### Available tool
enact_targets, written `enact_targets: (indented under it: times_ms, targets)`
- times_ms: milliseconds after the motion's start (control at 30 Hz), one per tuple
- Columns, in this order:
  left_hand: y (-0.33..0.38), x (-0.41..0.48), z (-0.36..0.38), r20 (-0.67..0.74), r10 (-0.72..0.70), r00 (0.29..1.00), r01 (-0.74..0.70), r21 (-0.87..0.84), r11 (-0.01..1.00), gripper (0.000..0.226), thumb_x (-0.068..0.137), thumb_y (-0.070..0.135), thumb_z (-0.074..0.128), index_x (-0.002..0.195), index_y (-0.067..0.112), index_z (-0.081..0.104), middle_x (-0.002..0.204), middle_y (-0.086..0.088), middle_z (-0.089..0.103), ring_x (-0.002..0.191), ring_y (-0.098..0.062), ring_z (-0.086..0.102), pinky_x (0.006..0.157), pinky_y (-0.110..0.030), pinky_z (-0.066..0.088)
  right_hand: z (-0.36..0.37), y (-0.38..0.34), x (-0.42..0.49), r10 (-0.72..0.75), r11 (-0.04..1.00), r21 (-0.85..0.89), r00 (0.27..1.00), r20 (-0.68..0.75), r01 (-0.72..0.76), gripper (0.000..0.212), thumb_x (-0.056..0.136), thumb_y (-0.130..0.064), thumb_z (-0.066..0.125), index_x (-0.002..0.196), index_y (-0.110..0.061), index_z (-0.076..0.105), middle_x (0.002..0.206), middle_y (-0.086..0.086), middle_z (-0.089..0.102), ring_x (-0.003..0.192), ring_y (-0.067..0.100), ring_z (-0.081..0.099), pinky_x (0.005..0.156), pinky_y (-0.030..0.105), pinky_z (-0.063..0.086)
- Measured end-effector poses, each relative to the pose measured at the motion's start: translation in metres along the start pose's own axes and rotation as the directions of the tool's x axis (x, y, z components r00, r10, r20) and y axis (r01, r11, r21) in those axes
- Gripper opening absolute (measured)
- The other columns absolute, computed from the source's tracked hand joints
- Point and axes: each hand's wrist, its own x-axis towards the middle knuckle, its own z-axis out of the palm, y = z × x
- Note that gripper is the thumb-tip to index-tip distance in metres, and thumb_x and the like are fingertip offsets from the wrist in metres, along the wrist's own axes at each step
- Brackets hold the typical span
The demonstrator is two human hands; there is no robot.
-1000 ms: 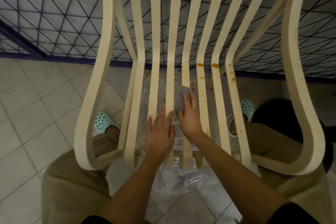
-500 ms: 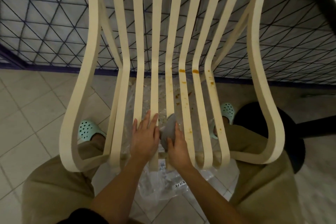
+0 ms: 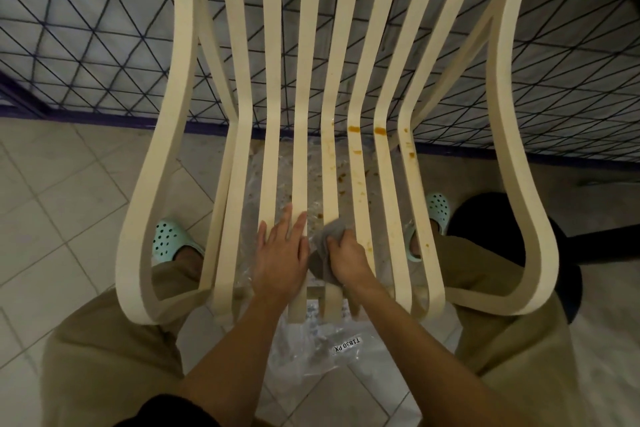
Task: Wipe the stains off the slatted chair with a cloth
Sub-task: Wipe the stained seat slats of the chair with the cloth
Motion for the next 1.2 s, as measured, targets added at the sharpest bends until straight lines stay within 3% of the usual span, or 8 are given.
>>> enact_targets:
  times_ms: [267, 367, 467, 600, 833, 933, 1067, 1200]
  targets:
    - [-0.002, 0.0, -0.001, 0.008, -0.004, 1.0, 0.004, -0.033, 0.999, 0.052, 0.102, 0.042, 0.019, 0.153, 0.029, 0.023, 0.162, 0.001, 0.016, 0.147, -0.012, 0.02, 0.122, -0.041, 0.003, -0.01, -0.047, 0.067, -0.017, 0.997, 0.073, 0.997, -0.074, 0.023, 0.032, 0.105, -0.023, 0.035, 0.08, -0.011, 0.051, 0.065, 0.005, 0.047, 0.057, 0.018, 0.045, 0.049, 0.029, 0.033]
    - [-0.002, 0.001, 0.0, 0.024, -0.002, 1.0, 0.003, -0.042, 0.999, 0.054, 0.101, 0.043, 0.017, 0.153, 0.03, 0.021, 0.163, 0.002, 0.014, 0.148, -0.012, 0.018, 0.122, -0.042, 0.002, -0.001, -0.056, 0.079, -0.114, 0.993, -0.011, 0.985, -0.13, 0.113, 0.019, 0.103, -0.019, 0.04, 0.115, -0.009, 0.051, 0.095, 0.014, 0.056, 0.075, 0.025, 0.053, 0.06, 0.035, 0.047]
    - [-0.003, 0.001, 0.0, 0.024, -0.004, 1.0, 0.005, -0.047, 0.999, 0.054, 0.101, 0.042, 0.016, 0.152, 0.03, 0.024, 0.162, 0.002, 0.016, 0.147, -0.012, 0.02, 0.122, -0.043, 0.006, 0.006, -0.052, 0.067, -0.171, 0.935, -0.329, 0.98, -0.097, 0.131, 0.073, 0.1, -0.014, 0.044, 0.154, -0.015, -0.006, 0.159, 0.02, 0.006, 0.121, 0.039, 0.05, 0.093, 0.047, 0.051]
    - [-0.003, 0.001, -0.001, 0.017, 0.001, 1.0, 0.0, -0.048, 0.999, 0.053, 0.101, 0.042, 0.016, 0.152, 0.029, 0.027, 0.161, 0.0, 0.021, 0.146, -0.013, 0.023, 0.122, -0.043, 0.006, 0.015, -0.034, 0.039, -0.277, 0.837, -0.495, 0.961, -0.018, 0.232, 0.087, 0.097, -0.003, 0.046, 0.153, -0.02, -0.017, 0.16, 0.015, -0.018, 0.145, 0.039, 0.02, 0.1, 0.044, 0.047]
    - [-0.001, 0.0, -0.003, 0.038, -0.005, 0.999, 0.003, 0.028, 1.0, 0.059, 0.098, 0.043, 0.005, 0.154, 0.029, 0.02, 0.162, 0.001, 0.015, 0.147, -0.013, 0.022, 0.121, -0.043, 0.005, 0.028, 0.019, -0.024, -0.339, 0.77, -0.564, 0.94, 0.035, 0.299, 0.09, 0.093, -0.002, 0.049, 0.152, -0.016, -0.018, 0.152, 0.012, -0.037, 0.147, 0.035, -0.02, 0.117, 0.038, 0.025]
    - [0.0, 0.002, -0.004, 0.042, -0.013, 0.999, 0.012, 0.006, 1.0, 0.06, 0.097, 0.045, 0.004, 0.153, 0.03, 0.02, 0.162, 0.001, 0.017, 0.147, -0.013, 0.02, 0.121, -0.043, 0.004, 0.035, 0.043, -0.046, -0.402, 0.741, -0.575, 0.915, 0.034, 0.347, 0.099, 0.091, -0.003, 0.054, 0.15, -0.023, -0.023, 0.15, 0.01, -0.037, 0.146, 0.034, -0.018, 0.12, 0.041, 0.019]
    - [0.0, 0.0, -0.005, 0.03, -0.003, 1.0, 0.003, -0.018, 1.0, 0.06, 0.098, 0.047, 0.007, 0.153, 0.029, 0.023, 0.161, 0.0, 0.02, 0.147, -0.014, 0.022, 0.122, -0.043, 0.006, 0.039, 0.061, -0.064, -0.418, 0.762, -0.527, 0.907, 0.043, 0.376, 0.097, 0.088, -0.002, 0.058, 0.153, -0.025, -0.011, 0.155, 0.008, -0.031, 0.147, 0.035, -0.01, 0.112, 0.044, 0.037]
    - [0.0, -0.001, -0.006, 0.019, -0.001, 1.0, 0.002, -0.035, 0.999, 0.057, 0.1, 0.045, 0.012, 0.152, 0.028, 0.026, 0.161, 0.001, 0.02, 0.146, -0.014, 0.023, 0.122, -0.045, 0.01, 0.032, 0.054, -0.058, -0.349, 0.773, -0.53, 0.931, 0.104, 0.349, 0.1, 0.093, -0.01, 0.057, 0.148, -0.026, -0.025, 0.152, 0.008, -0.04, 0.149, 0.036, 0.007, 0.103, 0.034, 0.046]
